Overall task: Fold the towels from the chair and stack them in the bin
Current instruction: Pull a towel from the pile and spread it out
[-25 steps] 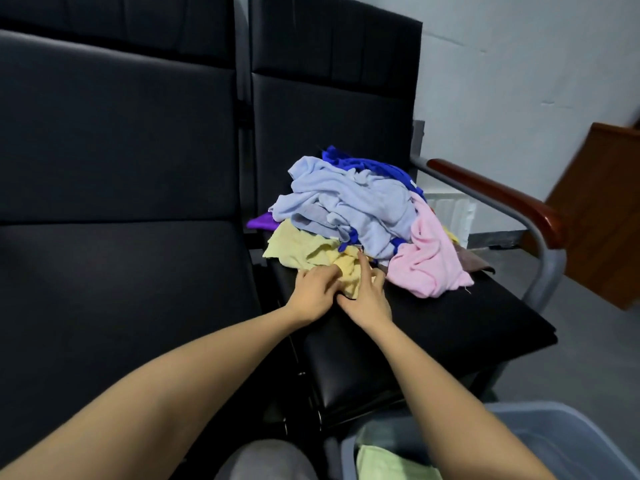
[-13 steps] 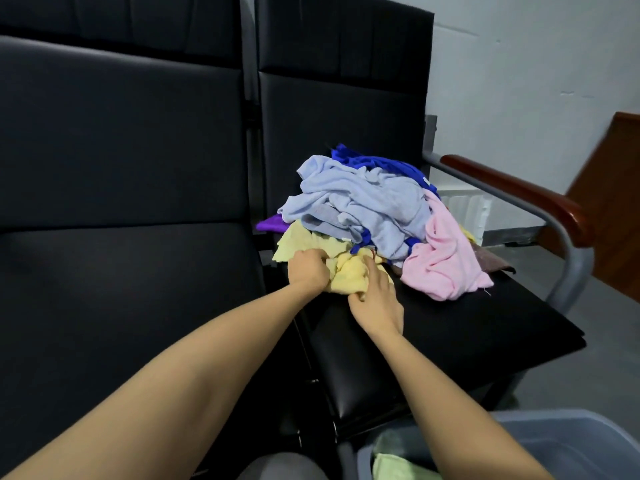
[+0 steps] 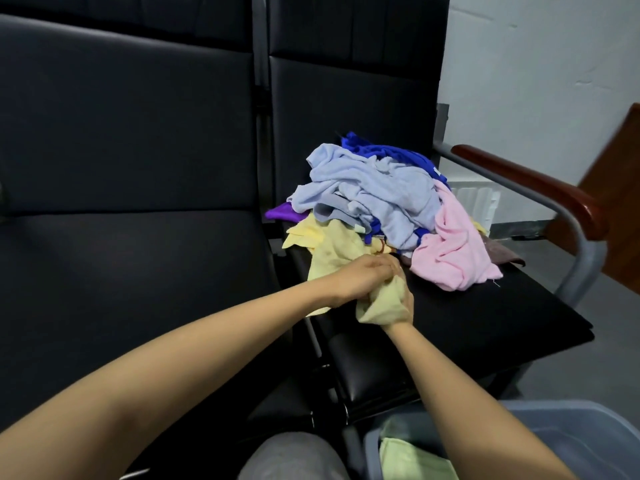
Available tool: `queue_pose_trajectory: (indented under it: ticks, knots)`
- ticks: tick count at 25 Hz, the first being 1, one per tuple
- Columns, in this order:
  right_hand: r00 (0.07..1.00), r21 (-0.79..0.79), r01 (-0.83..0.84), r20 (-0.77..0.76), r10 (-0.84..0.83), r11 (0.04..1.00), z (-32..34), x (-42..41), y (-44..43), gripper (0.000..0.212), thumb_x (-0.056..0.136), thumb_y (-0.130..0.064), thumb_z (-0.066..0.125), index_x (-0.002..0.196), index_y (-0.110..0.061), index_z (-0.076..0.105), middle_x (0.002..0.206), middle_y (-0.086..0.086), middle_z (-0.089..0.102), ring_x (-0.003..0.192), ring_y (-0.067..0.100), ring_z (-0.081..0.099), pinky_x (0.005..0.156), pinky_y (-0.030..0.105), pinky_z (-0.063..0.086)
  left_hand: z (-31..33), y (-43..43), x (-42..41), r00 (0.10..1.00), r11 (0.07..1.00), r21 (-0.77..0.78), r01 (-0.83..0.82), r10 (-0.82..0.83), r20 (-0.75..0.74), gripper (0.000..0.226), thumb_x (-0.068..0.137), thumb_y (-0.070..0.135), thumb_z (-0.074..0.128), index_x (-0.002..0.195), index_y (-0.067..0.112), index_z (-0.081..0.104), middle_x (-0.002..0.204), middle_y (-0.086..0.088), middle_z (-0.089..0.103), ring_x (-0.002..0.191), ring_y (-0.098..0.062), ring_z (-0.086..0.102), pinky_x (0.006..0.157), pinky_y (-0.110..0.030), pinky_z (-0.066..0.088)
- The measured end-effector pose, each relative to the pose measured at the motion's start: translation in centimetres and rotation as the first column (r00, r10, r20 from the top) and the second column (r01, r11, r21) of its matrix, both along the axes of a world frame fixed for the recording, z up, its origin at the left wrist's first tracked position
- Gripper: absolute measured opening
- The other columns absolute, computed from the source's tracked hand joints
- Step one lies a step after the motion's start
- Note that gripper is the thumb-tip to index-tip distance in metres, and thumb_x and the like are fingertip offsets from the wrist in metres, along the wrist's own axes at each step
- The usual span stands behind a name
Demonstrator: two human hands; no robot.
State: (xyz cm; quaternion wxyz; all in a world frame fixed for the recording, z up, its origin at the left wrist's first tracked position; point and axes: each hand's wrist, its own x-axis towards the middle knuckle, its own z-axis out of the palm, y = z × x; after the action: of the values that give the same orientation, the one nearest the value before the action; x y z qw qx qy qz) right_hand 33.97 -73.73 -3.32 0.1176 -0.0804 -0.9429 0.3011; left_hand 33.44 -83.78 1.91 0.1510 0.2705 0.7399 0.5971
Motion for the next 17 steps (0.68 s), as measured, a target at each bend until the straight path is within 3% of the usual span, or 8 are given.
queue_pose_trajectory:
  ticks: [2,4,6,9,11,13,15,17]
  knots:
    - [0.989,-0.058,-0.013,-0.145,0.005,0.998,-0.1,0.0,-0.5,0.052,0.079,-0.041,0.047,0.124,-0.014,0.049,0.123,-0.004,0.050,0.118,0.021,0.046,0.093,0.028,0.035,-0.5,-1.4,-0.1,0.994,0.993,-0.045,-0.107,0.106,-0.030,0.020,0.090,-0.002,0.042,0.083,0.012,0.055,0.070,-0.001,0.050,0.049,-0.002,0.046,0.050,-0.016,0.038]
    - [0.962,0.056,-0.022,-0.271,0.036,0.998,0.0,0.3,-0.4,0.043,0.085,-0.011,0.056,0.128,-0.013,0.052,0.136,0.003,0.048,0.122,0.025,0.046,0.096,0.032,0.035,-1.5,-2.9,-0.3,0.958,0.968,-0.087,-0.237,0.218,-0.189,0.018,0.084,0.009,0.048,0.099,0.013,0.058,0.076,0.001,0.053,0.063,-0.006,0.048,0.063,-0.020,0.041]
    - [0.936,0.105,-0.025,-0.347,0.060,0.994,0.0,0.8,-0.5,0.042,0.080,0.003,0.059,0.121,-0.008,0.057,0.130,0.007,0.054,0.118,0.030,0.049,0.097,0.032,0.033,-1.8,-4.6,0.4,0.965,0.979,-0.137,-0.153,0.118,-0.234,0.043,0.078,0.021,0.051,0.120,0.014,0.054,0.105,-0.003,0.057,0.095,-0.011,0.050,0.088,-0.024,0.039]
    - [0.908,-0.030,0.049,-0.415,-0.057,0.998,1.9,1.1,-2.6,0.025,0.085,-0.007,0.054,0.109,-0.003,0.057,0.112,0.013,0.060,0.112,0.027,0.049,0.096,0.029,0.023,-1.4,-5.8,1.8,0.986,0.986,-0.161,0.042,-0.067,-0.152,0.080,0.084,0.025,0.068,0.148,0.019,0.019,0.146,0.000,0.033,0.130,-0.006,0.033,0.108,-0.017,0.025]
    - [0.877,-0.024,0.058,-0.476,-0.062,0.998,4.2,1.1,-4.9,0.026,0.086,-0.021,0.046,0.102,-0.002,0.055,0.103,0.015,0.058,0.108,0.024,0.047,0.095,0.030,0.021,-0.6,-6.6,2.5,0.977,0.995,-0.065,-0.077,0.063,-0.202,0.087,0.081,0.028,0.073,0.147,0.021,0.018,0.141,0.004,0.041,0.126,-0.002,0.041,0.103,-0.012,0.029]
    - [0.869,-0.040,0.014,-0.494,-0.032,0.999,7.0,1.1,-7.0,0.022,0.088,-0.016,0.047,0.105,-0.002,0.051,0.105,0.016,0.056,0.108,0.029,0.048,0.095,0.033,0.024,0.6,-7.9,2.7,0.954,0.977,0.133,-0.167,0.194,-0.227,0.064,0.081,0.029,0.063,0.138,0.019,0.036,0.127,0.011,0.051,0.115,0.004,0.049,0.100,-0.012,0.034]
    - [0.908,-0.018,-0.070,-0.415,0.056,0.997,9.0,1.4,-9.1,0.033,0.084,-0.011,0.055,0.114,-0.005,0.043,0.107,0.015,0.057,0.106,0.033,0.048,0.092,0.038,0.031,1.9,-10.6,2.1,0.890,0.918,0.242,-0.314,0.373,-0.260,0.042,0.081,0.022,0.049,0.122,0.014,0.055,0.115,0.009,0.059,0.107,-0.002,0.055,0.098,-0.022,0.041]
    - [0.941,0.025,-0.198,-0.276,0.197,0.980,10.2,1.3,-11.1,0.053,0.078,-0.015,0.060,0.123,-0.011,0.033,0.103,0.012,0.056,0.099,0.033,0.051,0.083,0.037,0.040,3.4,-14.2,1.4,0.779,0.829,0.221,-0.514,0.559,-0.284,0.036,0.077,0.015,0.043,0.106,0.010,0.065,0.100,0.002,0.064,0.098,-0.014,0.058,0.091,-0.032,0.046]
